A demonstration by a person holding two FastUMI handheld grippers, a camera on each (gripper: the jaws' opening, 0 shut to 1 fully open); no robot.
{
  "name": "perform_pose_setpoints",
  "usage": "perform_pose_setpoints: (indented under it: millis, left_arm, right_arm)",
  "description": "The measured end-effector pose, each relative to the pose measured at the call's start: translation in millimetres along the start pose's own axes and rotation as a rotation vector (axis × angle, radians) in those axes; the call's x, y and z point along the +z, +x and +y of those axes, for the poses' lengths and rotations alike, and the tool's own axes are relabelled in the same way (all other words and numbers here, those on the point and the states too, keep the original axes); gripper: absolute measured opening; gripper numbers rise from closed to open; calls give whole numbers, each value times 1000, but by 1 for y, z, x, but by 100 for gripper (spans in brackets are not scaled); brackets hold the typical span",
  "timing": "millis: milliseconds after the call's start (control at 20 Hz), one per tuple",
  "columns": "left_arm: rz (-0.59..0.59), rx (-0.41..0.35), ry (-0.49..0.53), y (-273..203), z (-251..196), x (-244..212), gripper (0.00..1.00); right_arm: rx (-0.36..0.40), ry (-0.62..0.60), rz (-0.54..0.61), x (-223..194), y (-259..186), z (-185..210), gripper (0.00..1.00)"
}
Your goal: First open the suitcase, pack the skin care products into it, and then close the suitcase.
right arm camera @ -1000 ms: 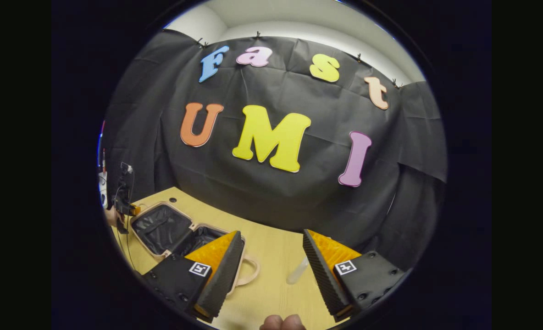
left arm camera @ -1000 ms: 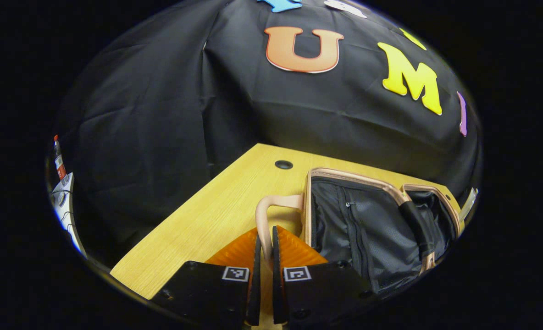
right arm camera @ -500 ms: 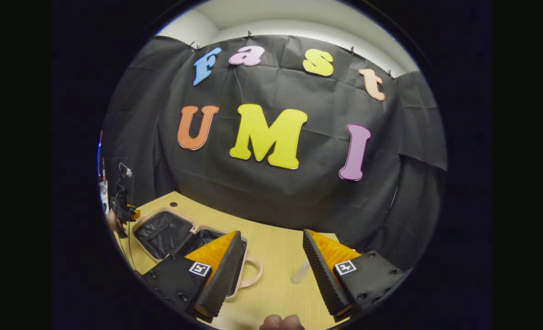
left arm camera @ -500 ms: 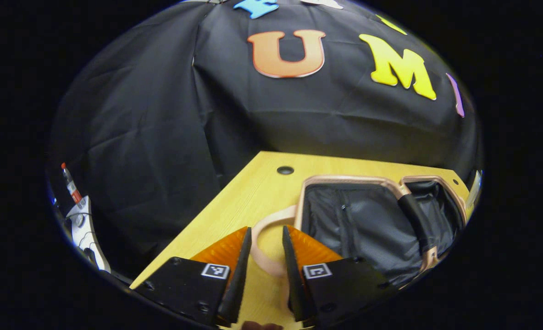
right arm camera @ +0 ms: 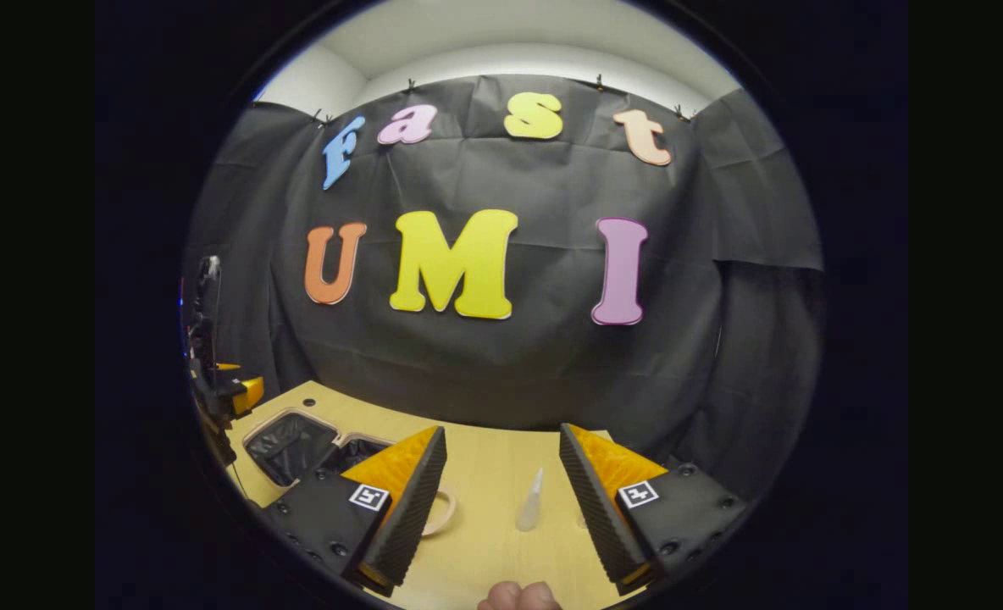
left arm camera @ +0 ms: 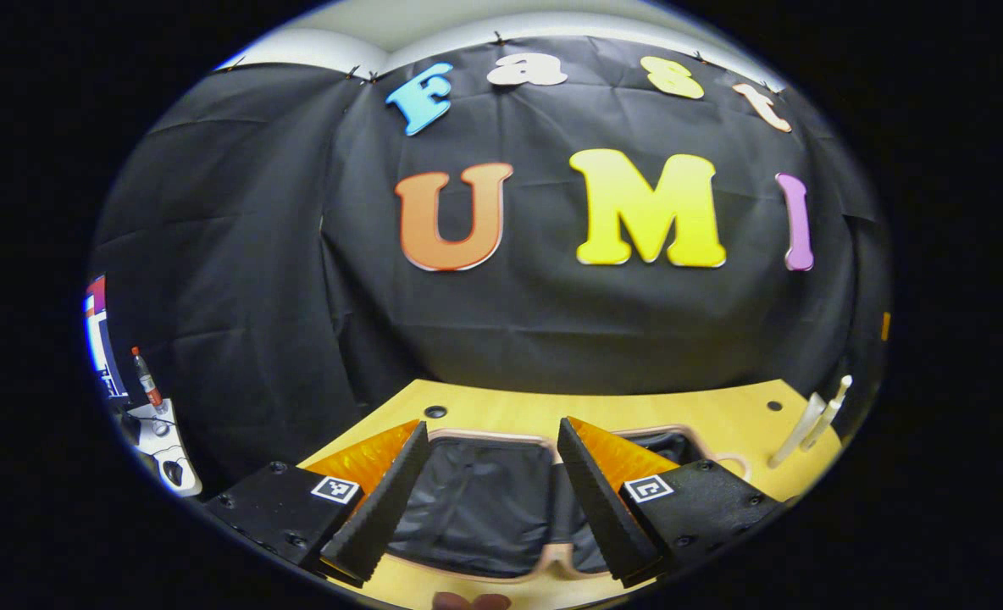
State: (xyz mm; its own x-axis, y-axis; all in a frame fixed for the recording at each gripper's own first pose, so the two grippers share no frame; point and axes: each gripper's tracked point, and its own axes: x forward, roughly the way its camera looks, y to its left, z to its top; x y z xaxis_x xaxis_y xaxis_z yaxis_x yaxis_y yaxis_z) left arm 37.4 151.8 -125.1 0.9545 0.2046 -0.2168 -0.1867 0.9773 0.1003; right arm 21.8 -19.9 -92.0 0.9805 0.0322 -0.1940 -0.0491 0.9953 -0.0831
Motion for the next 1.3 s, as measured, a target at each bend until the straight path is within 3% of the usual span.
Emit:
perform_pose_setpoints:
  millis: [200, 500, 800, 950, 1300]
  left_arm:
    - [-38, -98, 17, -32, -102, 10, 97]
    - [22, -349, 43, -61, -261, -24, 97]
    - [71, -550, 100, -71, -371, -72, 98]
    - [120, -587, 129, -53, -407, -110, 98]
    - [225, -558, 141, 21, -449, -182, 98]
  right_arm:
    - [-56, 30, 18, -15, -5, -61, 80]
    - [-130, 42, 59, -41, -13, -137, 80]
    - [-179, 9, 110, -65, -22, -192, 79]
    - [-203, -9, 133, -75, -26, -215, 79]
    - [-231, -21, 216, -112, -12, -252, 79]
